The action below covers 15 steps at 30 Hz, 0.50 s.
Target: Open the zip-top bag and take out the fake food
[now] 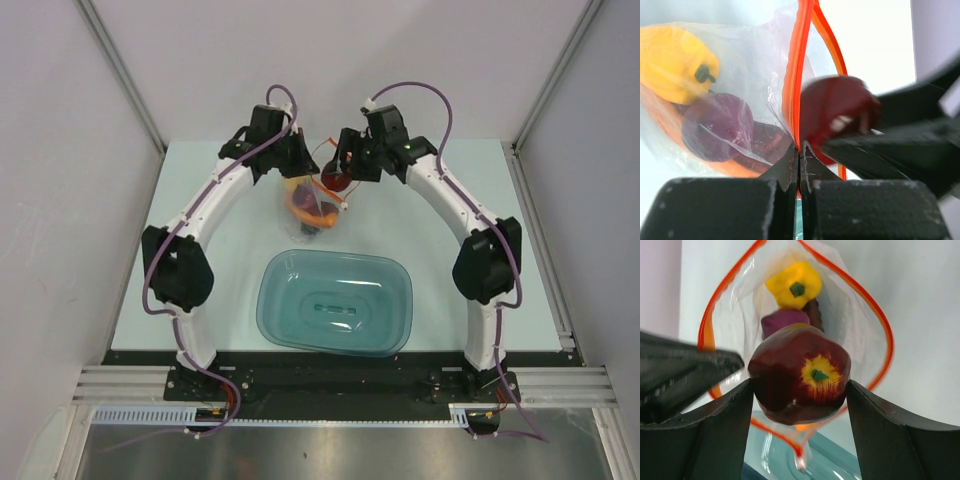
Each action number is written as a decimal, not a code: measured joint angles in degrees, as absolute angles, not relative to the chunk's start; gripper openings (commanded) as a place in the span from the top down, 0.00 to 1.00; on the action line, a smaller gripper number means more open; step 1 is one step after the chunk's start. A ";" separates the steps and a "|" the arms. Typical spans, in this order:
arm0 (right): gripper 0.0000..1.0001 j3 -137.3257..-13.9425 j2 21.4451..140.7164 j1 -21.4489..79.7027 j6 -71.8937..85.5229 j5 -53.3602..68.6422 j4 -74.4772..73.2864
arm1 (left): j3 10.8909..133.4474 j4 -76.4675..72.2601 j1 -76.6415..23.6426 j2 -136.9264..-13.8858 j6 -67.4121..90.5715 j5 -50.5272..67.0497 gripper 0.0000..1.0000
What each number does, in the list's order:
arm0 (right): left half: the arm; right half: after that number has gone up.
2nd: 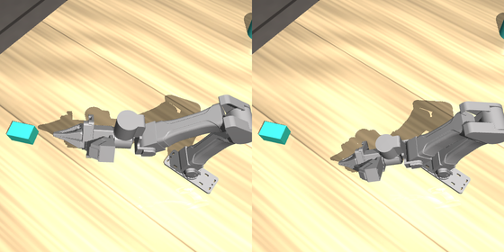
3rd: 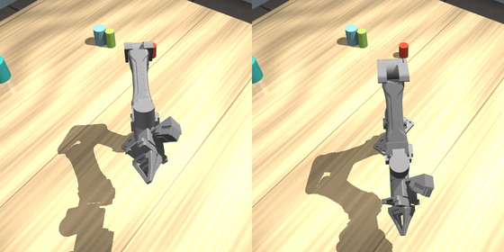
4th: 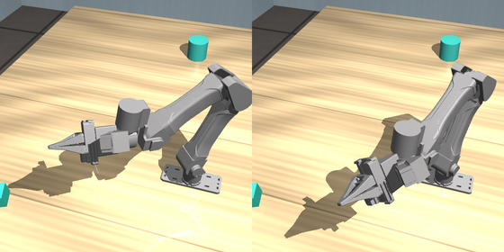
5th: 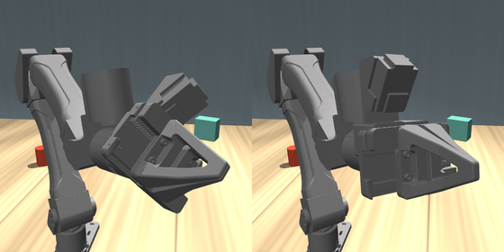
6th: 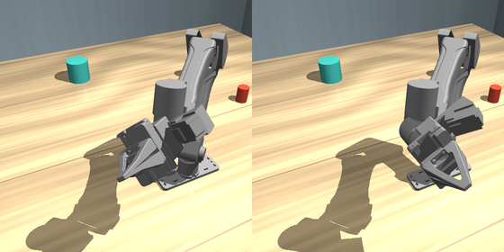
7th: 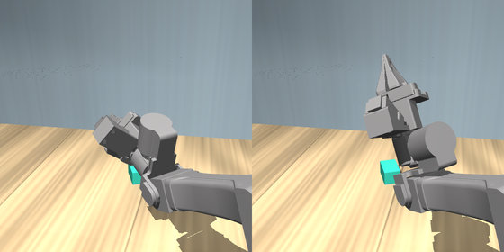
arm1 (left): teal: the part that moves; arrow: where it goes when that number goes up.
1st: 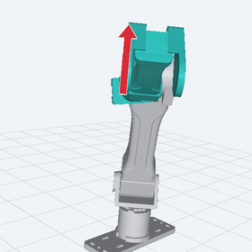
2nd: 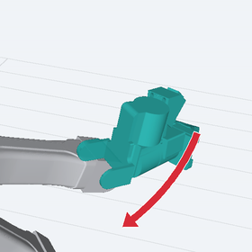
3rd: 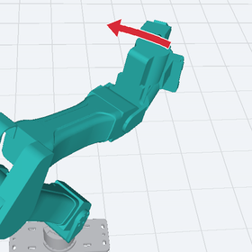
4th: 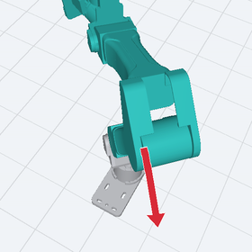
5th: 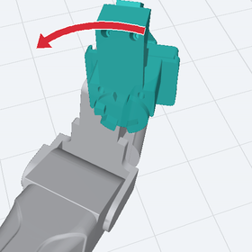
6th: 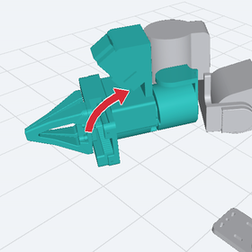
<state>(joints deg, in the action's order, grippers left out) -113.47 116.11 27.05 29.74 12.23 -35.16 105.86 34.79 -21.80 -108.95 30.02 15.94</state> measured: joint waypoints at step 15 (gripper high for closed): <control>0.97 -84.60 82.87 31.18 22.87 14.96 -51.03 | 103.81 34.00 -20.71 -107.92 27.88 16.78 1.00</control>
<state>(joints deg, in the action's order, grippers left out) -84.60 82.87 31.18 22.87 14.96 -51.03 103.81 34.00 -20.71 -107.92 27.88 16.78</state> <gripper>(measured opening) 0.736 0.006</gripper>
